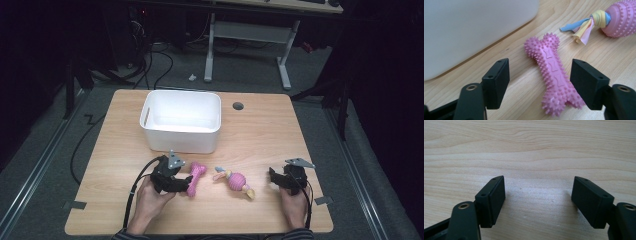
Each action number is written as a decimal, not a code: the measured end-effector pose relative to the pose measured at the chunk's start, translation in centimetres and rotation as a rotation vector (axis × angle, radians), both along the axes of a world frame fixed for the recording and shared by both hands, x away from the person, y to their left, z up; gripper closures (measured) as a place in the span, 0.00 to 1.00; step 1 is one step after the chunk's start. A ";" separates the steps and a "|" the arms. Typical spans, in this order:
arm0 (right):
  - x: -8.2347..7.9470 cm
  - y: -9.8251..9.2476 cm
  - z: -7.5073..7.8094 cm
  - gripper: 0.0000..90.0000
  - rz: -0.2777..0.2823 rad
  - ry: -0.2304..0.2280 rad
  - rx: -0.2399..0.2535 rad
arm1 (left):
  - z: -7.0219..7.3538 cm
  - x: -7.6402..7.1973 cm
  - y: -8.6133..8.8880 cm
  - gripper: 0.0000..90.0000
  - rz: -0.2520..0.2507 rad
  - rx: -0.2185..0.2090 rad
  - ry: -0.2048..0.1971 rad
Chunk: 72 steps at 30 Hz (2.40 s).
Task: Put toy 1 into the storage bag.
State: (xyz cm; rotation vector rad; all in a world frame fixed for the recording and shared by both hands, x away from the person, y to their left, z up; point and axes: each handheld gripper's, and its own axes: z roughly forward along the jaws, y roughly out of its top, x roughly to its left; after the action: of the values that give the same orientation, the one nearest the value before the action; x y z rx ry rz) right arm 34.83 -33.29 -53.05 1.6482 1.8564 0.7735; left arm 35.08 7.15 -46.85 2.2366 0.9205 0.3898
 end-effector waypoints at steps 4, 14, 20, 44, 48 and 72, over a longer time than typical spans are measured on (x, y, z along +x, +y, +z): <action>0.0 0.0 0.0 0.30 0.001 0.000 0.001 | -0.4 0.3 -0.8 0.39 0.002 0.027 0.023; 0.2 0.1 0.0 0.30 0.010 0.003 0.001 | 0.1 1.9 -2.7 0.37 -0.006 0.070 0.075; 0.2 0.1 0.0 0.30 0.012 0.003 0.001 | -0.4 2.7 -3.4 0.32 0.012 0.095 0.118; 0.3 0.1 0.0 0.29 0.028 -0.001 -0.001 | -3.2 3.2 -4.7 0.34 0.067 0.125 0.196; 0.3 0.1 0.0 0.29 0.029 -0.001 -0.001 | -3.3 3.0 -5.0 0.37 0.070 0.162 0.181; 0.2 0.1 0.0 0.29 0.032 -0.001 -0.004 | -3.6 3.1 -4.6 0.61 0.018 0.140 0.207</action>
State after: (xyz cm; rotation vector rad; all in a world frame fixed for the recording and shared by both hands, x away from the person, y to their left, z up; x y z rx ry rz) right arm 35.06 -33.16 -53.07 1.6188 1.8870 0.7838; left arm 38.23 2.54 -50.43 2.4318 1.0491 0.2402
